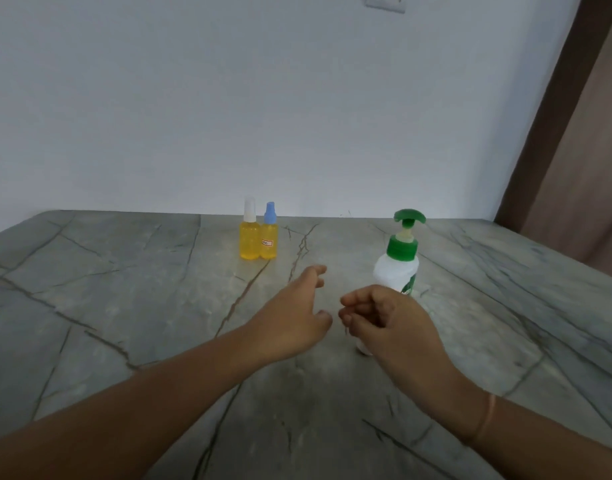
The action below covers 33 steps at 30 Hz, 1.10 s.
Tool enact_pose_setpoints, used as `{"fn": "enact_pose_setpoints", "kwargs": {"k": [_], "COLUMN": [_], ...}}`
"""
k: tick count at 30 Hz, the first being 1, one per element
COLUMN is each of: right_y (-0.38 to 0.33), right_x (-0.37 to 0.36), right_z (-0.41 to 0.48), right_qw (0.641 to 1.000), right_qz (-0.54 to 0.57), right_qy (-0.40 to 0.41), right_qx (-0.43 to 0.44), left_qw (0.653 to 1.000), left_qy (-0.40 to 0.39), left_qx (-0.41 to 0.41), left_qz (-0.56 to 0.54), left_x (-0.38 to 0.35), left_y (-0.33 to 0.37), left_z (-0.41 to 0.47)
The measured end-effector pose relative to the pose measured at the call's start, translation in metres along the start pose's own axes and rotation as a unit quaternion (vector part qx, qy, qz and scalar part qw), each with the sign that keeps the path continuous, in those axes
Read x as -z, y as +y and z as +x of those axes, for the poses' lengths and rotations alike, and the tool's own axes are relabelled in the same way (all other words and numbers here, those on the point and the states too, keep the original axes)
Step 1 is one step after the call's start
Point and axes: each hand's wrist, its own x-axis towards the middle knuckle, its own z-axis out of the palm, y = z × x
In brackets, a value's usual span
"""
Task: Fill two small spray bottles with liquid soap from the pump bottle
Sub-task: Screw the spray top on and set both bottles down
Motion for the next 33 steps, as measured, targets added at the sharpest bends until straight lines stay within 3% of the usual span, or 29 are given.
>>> {"fn": "enact_pose_setpoints", "kwargs": {"k": [5,10,17,20,26,33], "right_y": [0.013,0.026,0.041,0.048,0.053,0.051], "right_x": [0.028,0.047,0.054,0.053,0.046,0.015], "right_z": [-0.013,-0.013,0.009,0.019,0.044,0.077], "right_qw": [0.999,0.997,0.991,0.988,0.981,0.995], "right_qz": [0.008,-0.001,0.067,0.111,0.142,0.044], "right_qy": [0.026,0.041,0.072,0.050,-0.080,-0.053], "right_qx": [-0.034,-0.071,-0.086,-0.097,-0.106,-0.071], "left_qw": [0.998,0.997,0.995,0.992,0.994,0.994], "left_qy": [-0.042,-0.046,0.072,0.112,0.098,0.100], "left_qx": [0.004,-0.056,-0.058,-0.047,-0.044,-0.020], "left_qz": [-0.054,-0.033,-0.045,-0.025,0.028,0.039], "left_x": [-0.022,-0.042,-0.061,-0.061,-0.046,-0.025], "left_y": [0.017,0.030,0.042,0.037,0.019,-0.009], "left_z": [-0.003,-0.002,0.010,0.017,0.024,0.044]}}
